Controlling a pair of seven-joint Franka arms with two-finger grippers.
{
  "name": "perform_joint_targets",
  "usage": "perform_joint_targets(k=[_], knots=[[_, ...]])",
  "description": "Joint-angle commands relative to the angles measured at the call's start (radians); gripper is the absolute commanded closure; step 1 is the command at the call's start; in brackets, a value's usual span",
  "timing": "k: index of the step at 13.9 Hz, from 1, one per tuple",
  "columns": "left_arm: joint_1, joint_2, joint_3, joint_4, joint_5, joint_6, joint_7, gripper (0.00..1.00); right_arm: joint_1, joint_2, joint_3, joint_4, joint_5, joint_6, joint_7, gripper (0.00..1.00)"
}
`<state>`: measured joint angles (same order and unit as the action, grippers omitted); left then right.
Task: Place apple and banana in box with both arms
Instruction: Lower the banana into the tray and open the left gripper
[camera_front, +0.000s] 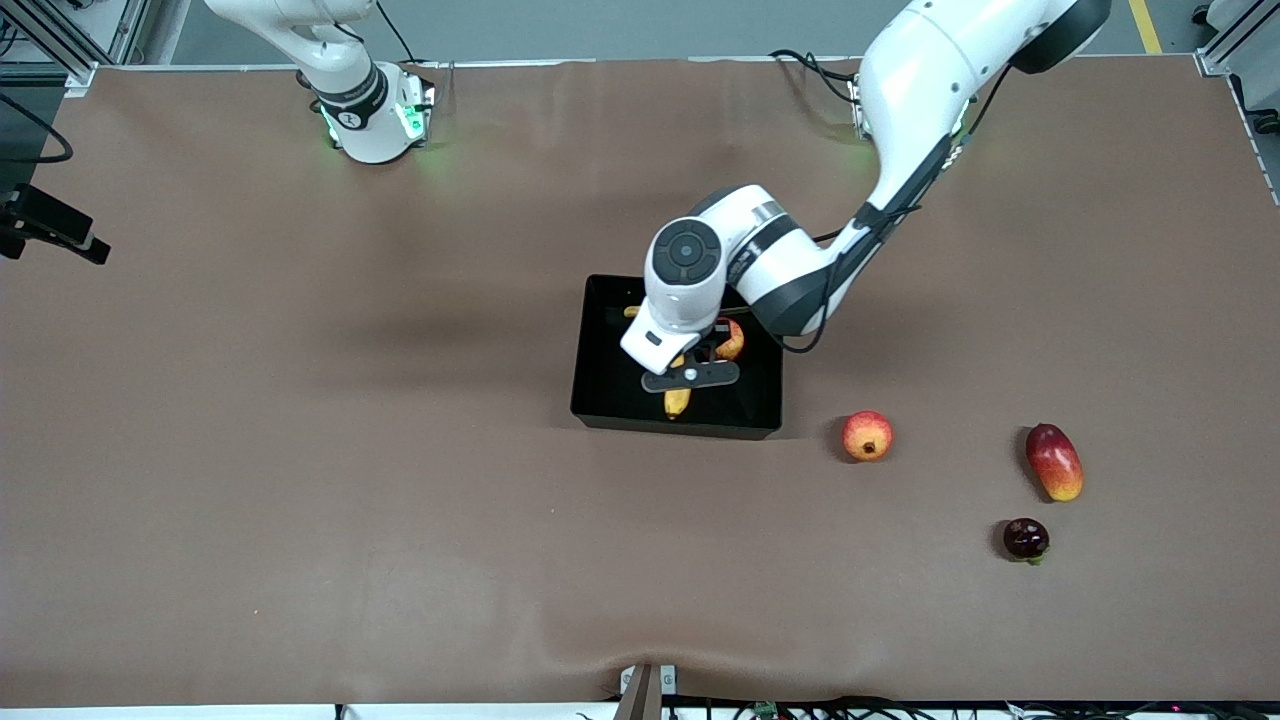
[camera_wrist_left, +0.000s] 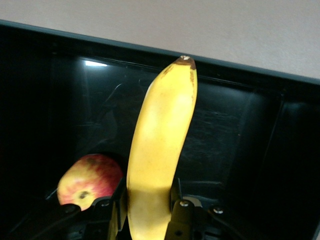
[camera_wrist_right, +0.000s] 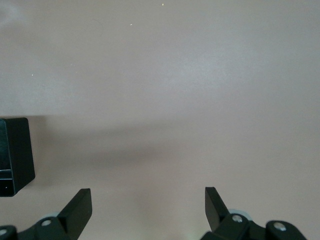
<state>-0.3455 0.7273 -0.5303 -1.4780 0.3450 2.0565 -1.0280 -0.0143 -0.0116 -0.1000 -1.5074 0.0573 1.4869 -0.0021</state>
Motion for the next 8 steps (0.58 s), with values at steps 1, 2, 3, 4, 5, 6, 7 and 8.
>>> perform_joint_targets(k=[1, 2, 3, 4, 5, 6, 7, 8], knots=[[-0.046, 0.037, 0.033, 0.031, 0.023, 0.022, -0.018, 1.0, -0.024, 0.002, 0.016, 0.013, -0.001, -0.014, -0.007, 0.0], [-0.061, 0.044, 0.05, 0.031, 0.023, 0.039, -0.018, 1.0, -0.024, 0.002, 0.016, 0.013, -0.001, -0.014, -0.007, 0.0], [-0.084, 0.053, 0.071, 0.031, 0.023, 0.056, -0.018, 1.0, -0.024, 0.001, 0.016, 0.015, -0.001, -0.014, -0.004, 0.0], [-0.107, 0.063, 0.099, 0.031, 0.023, 0.068, -0.018, 1.0, -0.026, 0.002, 0.016, 0.015, -0.001, -0.014, -0.002, 0.0], [-0.127, 0.072, 0.124, 0.031, 0.022, 0.082, -0.018, 1.0, -0.026, 0.001, 0.016, 0.015, -0.001, -0.014, -0.006, 0.0], [-0.138, 0.08, 0.137, 0.031, 0.022, 0.099, -0.018, 1.0, -0.026, 0.002, 0.016, 0.015, -0.001, -0.014, -0.006, 0.0], [-0.144, 0.093, 0.141, 0.031, 0.023, 0.115, -0.018, 1.0, -0.023, 0.002, 0.016, 0.015, -0.001, -0.013, -0.002, 0.0], [-0.145, 0.104, 0.141, 0.031, 0.023, 0.131, -0.017, 1.0, -0.022, 0.002, 0.016, 0.013, 0.001, -0.014, -0.004, 0.0]])
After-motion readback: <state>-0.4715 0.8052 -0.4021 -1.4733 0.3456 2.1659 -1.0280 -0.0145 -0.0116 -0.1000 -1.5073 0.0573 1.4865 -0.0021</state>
